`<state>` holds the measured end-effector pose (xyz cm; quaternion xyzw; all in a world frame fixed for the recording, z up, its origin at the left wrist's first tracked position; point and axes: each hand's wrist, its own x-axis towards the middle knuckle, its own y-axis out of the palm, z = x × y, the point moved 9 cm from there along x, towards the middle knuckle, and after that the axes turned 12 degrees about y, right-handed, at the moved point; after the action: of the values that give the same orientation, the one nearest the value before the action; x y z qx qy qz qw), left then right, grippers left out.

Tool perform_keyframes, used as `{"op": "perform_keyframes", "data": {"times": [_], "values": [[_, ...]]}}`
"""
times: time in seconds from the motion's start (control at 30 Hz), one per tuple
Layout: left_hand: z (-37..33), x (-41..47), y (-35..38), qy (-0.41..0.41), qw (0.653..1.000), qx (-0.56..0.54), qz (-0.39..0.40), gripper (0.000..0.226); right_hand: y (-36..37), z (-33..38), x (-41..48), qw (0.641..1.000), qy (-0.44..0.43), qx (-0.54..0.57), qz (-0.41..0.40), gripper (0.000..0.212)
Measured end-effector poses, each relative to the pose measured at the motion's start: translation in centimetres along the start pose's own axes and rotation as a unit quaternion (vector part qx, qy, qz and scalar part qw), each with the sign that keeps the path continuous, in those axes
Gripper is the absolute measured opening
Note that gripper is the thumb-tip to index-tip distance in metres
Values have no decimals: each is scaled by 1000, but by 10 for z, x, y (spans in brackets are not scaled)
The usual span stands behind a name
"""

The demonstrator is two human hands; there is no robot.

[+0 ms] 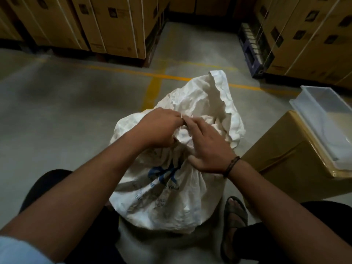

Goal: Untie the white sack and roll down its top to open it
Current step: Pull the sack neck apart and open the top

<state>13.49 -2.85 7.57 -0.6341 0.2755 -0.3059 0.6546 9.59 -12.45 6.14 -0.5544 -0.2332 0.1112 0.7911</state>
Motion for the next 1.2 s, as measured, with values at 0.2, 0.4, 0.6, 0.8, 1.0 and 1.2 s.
{"op": "perform_keyframes", "data": {"times": [0.2, 0.4, 0.6, 0.8, 1.0, 1.2], "values": [[-1, -15, -31, 97, 986, -2, -136, 55, 3, -90, -8, 977, 105, -130, 132, 98], [33, -31, 2, -24, 988, -139, 58, 55, -22, -66, -8, 989, 107, -68, -69, 65], [-5, -34, -3, -51, 967, -235, 80, 112, -9, -12, -7, 982, 103, -48, -151, 47], [-18, -18, 27, -60, 987, -84, 123, 69, 14, -2, -3, 996, 34, -17, 83, 79], [-20, -15, 0, 57, 994, -39, 86, 81, 3, -29, -8, 952, -47, -278, 119, 95], [-2, -24, -37, 47, 998, -29, -40, 88, -35, -34, -15, 968, -1, -179, -178, 37]]}}
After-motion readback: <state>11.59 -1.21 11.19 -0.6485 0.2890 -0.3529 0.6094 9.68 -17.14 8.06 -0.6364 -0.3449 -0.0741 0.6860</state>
